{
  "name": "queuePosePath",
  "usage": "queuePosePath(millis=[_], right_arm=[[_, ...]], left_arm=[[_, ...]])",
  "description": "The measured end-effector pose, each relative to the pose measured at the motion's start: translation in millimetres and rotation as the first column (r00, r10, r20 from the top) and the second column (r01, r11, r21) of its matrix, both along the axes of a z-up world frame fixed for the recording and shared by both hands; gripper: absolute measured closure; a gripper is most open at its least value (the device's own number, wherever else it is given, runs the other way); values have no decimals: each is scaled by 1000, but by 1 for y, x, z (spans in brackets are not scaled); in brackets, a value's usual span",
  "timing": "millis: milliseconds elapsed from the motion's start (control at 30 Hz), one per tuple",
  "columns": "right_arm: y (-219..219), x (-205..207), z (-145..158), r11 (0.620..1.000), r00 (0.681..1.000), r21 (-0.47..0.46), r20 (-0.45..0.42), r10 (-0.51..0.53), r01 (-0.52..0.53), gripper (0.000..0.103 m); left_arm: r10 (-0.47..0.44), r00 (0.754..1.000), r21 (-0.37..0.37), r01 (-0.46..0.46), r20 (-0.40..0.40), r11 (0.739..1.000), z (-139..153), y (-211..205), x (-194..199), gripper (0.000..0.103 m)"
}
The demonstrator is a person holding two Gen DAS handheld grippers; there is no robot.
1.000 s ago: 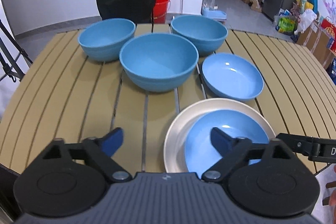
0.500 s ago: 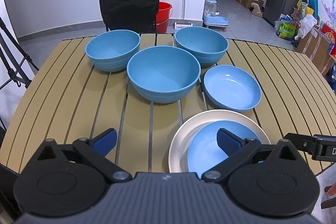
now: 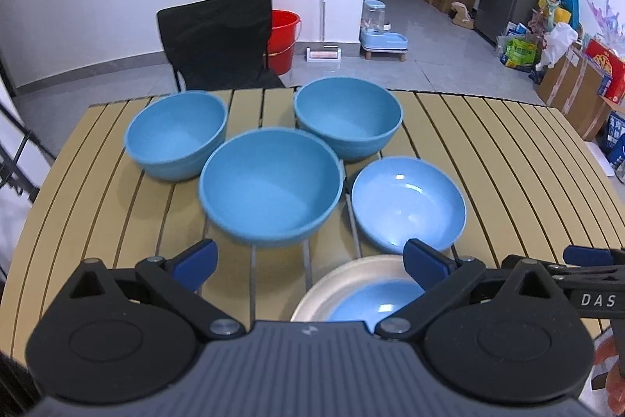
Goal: Organize plates and bowls
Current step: 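Move both grippers to the second light-blue shallow plate beside the bowls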
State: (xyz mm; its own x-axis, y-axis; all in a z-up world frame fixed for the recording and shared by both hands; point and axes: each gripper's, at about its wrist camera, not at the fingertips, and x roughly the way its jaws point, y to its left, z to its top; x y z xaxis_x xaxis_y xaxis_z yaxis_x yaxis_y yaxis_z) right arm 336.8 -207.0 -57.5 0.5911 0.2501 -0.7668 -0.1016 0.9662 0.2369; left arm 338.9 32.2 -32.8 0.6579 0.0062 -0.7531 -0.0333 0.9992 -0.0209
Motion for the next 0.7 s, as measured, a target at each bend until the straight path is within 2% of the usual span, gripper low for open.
queuePosePath(millis=[200, 333, 533, 700], right_arm=[[-6, 59, -6, 998, 999, -44, 12, 45, -45, 0], [-11, 100, -12, 998, 998, -40, -7, 57, -57, 0], [-18, 128, 0, 998, 997, -18, -45, 64, -65, 0], [-25, 127, 2, 999, 998, -2, -45, 52, -53, 0]], left_arm=[[-42, 999, 14, 42, 6, 999, -3, -6, 66, 0], [-42, 999, -7, 42, -19, 999, -4, -11, 103, 0], [-52, 999, 8, 52, -7, 999, 14, -18, 123, 0], [-55, 998, 6, 55, -17, 998, 8, -21, 118, 0]])
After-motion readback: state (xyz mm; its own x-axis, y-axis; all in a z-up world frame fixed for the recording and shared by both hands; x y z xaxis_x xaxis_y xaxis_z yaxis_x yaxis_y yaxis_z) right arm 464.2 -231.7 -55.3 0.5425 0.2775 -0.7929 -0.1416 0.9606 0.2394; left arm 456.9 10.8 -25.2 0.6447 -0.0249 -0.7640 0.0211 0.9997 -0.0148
